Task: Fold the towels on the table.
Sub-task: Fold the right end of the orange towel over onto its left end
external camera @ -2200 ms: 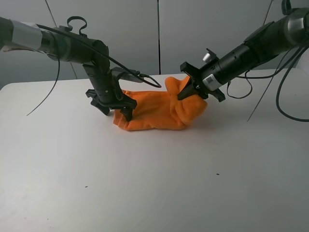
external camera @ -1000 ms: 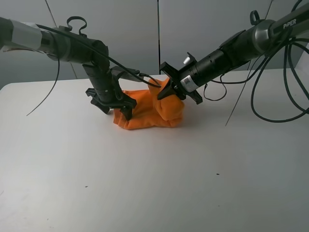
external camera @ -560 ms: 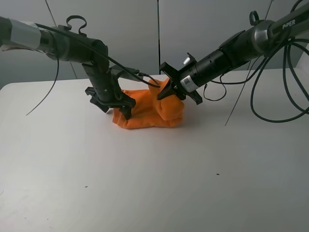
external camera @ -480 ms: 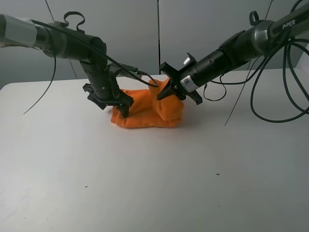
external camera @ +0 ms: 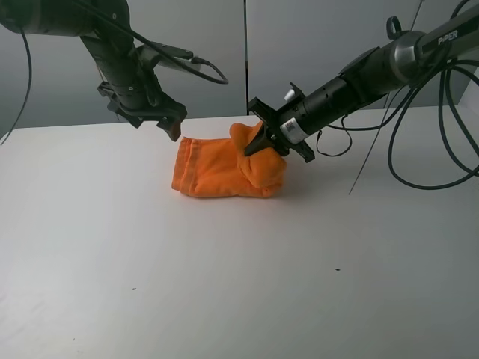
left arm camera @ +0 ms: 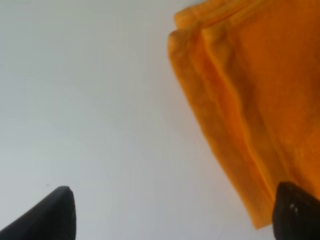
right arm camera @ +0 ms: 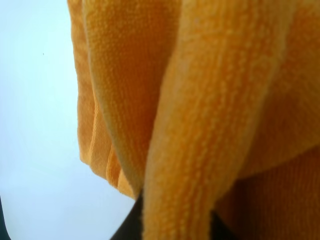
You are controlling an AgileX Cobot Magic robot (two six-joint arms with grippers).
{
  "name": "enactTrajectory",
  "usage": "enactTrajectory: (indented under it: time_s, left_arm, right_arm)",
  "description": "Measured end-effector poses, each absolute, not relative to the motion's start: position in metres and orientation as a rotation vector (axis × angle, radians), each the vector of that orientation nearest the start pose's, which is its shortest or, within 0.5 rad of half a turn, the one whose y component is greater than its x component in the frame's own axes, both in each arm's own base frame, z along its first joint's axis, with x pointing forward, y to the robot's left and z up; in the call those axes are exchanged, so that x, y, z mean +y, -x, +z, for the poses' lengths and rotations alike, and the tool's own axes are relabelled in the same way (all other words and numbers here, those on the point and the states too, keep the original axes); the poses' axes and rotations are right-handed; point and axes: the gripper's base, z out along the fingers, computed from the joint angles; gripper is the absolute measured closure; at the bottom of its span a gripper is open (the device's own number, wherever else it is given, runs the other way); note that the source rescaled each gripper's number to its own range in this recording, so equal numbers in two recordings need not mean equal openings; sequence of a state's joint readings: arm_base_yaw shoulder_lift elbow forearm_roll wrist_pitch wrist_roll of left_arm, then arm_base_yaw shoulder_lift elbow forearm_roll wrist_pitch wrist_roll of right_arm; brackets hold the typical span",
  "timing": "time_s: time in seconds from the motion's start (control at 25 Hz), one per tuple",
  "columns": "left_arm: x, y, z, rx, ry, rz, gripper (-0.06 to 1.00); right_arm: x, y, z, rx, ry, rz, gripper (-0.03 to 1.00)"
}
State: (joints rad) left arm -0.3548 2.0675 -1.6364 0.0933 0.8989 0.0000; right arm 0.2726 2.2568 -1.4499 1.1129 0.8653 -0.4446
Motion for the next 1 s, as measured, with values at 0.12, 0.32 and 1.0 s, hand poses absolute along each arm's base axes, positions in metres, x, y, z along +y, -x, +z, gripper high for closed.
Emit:
enactTrajectory:
  time_s: [0.12, 0.32, 1.0]
  left_arm:
    - [-0.121, -0.417, 0.204, 2.807, -0.431, -0.017, -0.06]
    - [-0.086, -0.404, 0.167, 2.928, -0.259, -0.113, -0.06]
    - [-0.078, -0.395, 0.119, 2.819, -0.07, -0.213, -0.06]
  right_arm:
    - [0.177, -0.403, 0.106, 2.831, -0.072, 1.225, 0.88]
    - [0.177, -0.403, 0.106, 2.831, -0.072, 1.225, 0.88]
    - [0.177, -0.403, 0.106, 2.831, -0.072, 1.225, 0.88]
